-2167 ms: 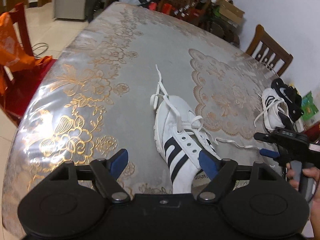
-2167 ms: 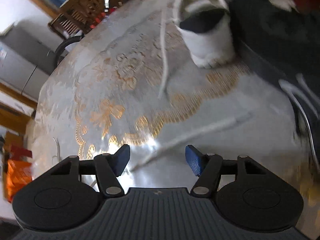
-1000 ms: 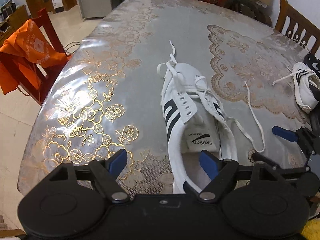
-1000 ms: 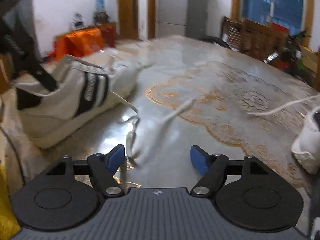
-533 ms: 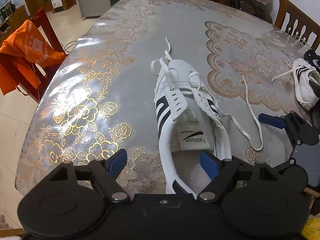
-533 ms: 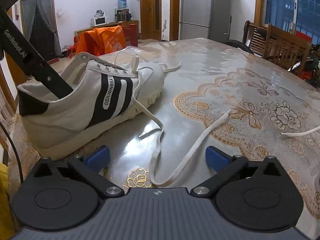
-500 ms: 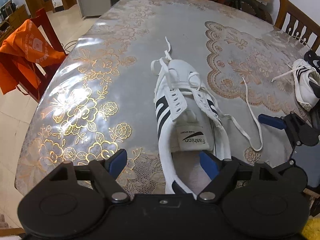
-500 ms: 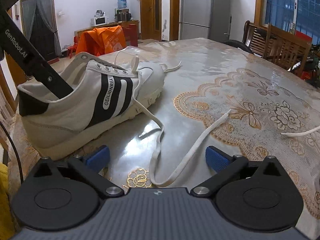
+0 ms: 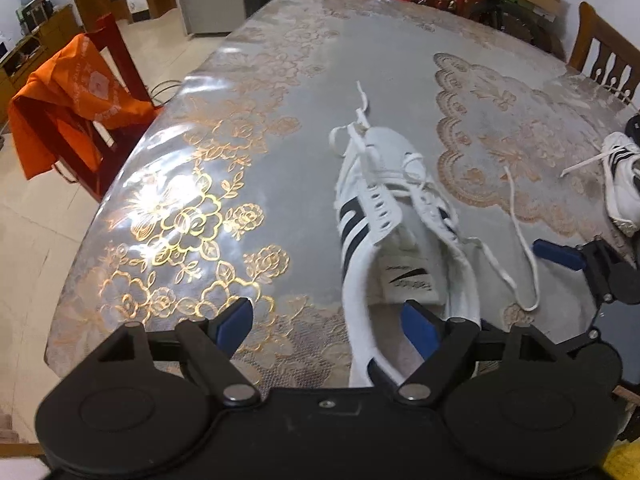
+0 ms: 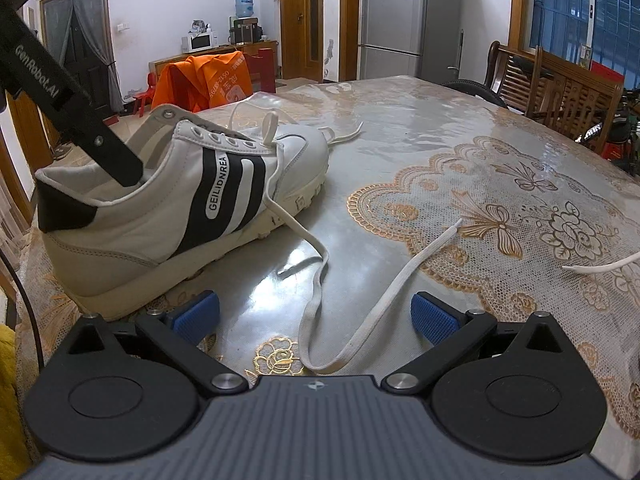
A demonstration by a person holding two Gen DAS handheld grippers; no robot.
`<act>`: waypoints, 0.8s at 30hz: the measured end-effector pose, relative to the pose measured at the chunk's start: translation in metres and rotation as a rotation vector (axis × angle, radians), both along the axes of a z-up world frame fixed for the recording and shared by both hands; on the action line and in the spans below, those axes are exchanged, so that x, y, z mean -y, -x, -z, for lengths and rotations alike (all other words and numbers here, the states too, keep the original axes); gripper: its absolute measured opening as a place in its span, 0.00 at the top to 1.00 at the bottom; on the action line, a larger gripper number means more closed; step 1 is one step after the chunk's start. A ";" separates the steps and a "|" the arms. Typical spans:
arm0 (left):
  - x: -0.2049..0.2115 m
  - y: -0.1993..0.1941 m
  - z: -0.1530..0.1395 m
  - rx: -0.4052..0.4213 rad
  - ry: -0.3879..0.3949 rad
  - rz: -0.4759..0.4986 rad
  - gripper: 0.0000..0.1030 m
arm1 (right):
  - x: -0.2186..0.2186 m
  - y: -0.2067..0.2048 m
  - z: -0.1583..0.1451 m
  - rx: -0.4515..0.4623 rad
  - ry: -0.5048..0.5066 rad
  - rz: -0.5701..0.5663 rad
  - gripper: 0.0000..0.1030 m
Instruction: Lace up shoes with both hands
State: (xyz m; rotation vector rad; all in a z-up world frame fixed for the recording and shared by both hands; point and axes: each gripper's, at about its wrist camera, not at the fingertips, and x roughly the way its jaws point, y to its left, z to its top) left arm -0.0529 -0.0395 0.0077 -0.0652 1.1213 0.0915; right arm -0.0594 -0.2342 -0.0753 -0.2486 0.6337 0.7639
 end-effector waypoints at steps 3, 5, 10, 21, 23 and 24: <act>-0.002 0.002 0.002 -0.006 0.010 -0.017 0.23 | 0.002 0.002 0.000 0.000 0.001 -0.001 0.00; -0.003 0.003 0.003 -0.009 0.009 -0.023 0.23 | 0.000 0.004 -0.001 0.000 0.000 0.002 0.00; -0.007 0.009 0.003 -0.012 0.002 -0.046 0.22 | -0.001 0.004 -0.001 0.000 0.000 0.001 0.00; -0.008 0.013 0.002 -0.003 0.009 -0.061 0.22 | 0.000 0.003 -0.001 0.000 0.001 0.001 0.00; -0.008 0.014 0.002 0.001 0.004 -0.059 0.21 | -0.001 0.003 0.000 0.000 0.001 0.001 0.00; -0.008 0.014 0.001 0.002 0.002 -0.059 0.21 | -0.001 0.003 0.000 0.000 0.001 0.001 0.00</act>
